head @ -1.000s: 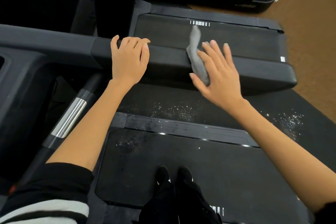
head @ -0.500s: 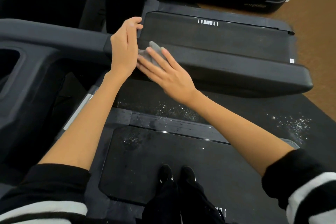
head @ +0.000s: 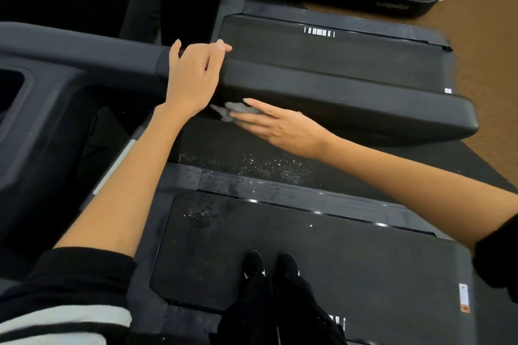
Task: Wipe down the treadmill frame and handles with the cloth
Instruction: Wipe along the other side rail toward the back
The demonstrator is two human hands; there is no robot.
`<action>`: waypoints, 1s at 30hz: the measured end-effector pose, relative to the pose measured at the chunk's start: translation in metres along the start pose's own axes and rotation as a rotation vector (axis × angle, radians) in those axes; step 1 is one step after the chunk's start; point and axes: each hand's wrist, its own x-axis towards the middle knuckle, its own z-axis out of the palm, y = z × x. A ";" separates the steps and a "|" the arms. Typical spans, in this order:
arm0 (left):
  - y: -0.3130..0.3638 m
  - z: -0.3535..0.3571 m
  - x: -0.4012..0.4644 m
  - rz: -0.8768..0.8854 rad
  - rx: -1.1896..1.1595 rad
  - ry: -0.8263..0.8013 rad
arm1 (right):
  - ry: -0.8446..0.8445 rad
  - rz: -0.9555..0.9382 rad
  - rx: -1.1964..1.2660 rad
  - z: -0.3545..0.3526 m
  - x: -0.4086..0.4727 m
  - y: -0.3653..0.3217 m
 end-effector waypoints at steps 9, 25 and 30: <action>0.000 0.007 -0.005 0.069 0.232 0.018 | 0.077 0.375 0.190 0.017 -0.113 -0.008; 0.020 0.012 -0.004 0.003 0.073 0.044 | 0.325 1.440 1.042 -0.022 0.043 0.039; 0.028 0.014 -0.003 0.010 -0.173 0.110 | 0.275 1.365 1.215 -0.035 0.075 0.043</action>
